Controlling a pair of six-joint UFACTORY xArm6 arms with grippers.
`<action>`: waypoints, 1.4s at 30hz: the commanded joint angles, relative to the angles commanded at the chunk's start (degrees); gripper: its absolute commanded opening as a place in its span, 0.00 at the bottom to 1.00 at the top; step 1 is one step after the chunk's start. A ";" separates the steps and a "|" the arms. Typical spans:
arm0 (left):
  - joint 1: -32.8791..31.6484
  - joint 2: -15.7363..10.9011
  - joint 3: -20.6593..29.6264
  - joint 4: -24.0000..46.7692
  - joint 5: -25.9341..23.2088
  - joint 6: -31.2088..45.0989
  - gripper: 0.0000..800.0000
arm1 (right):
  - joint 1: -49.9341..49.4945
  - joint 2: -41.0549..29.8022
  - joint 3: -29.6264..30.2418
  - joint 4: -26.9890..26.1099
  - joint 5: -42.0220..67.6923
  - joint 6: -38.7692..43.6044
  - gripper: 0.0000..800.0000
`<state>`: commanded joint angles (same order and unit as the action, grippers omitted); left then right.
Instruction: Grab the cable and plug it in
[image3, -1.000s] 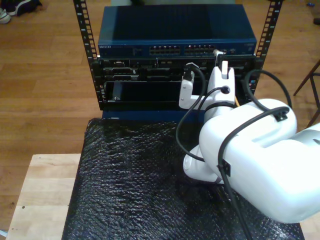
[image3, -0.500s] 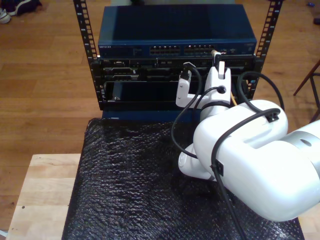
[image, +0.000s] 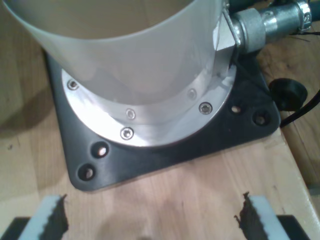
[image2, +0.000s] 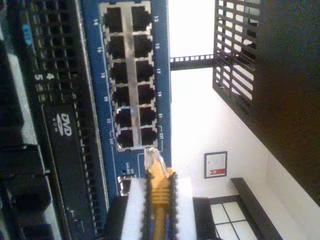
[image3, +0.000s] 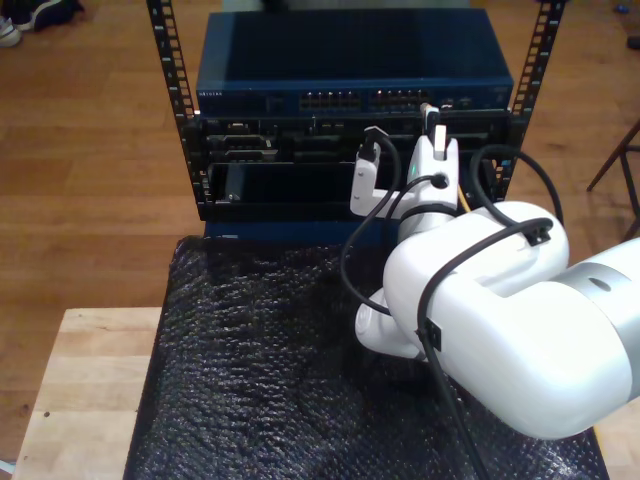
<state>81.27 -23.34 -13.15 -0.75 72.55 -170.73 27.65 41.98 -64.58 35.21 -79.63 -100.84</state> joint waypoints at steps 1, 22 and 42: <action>0.00 0.00 0.00 0.00 0.00 0.00 1.00 | -0.09 0.00 0.09 0.00 0.00 0.00 0.00; 0.00 0.00 0.00 0.09 0.00 0.00 1.00 | -2.64 0.62 -3.08 -0.35 0.53 0.00 0.00; 0.00 0.00 0.00 0.09 0.00 0.00 1.00 | -1.41 0.44 -2.64 -0.79 0.53 0.26 0.00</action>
<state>81.27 -23.34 -13.15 -0.66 72.55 -170.73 26.24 42.42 -67.22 34.42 -79.10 -100.57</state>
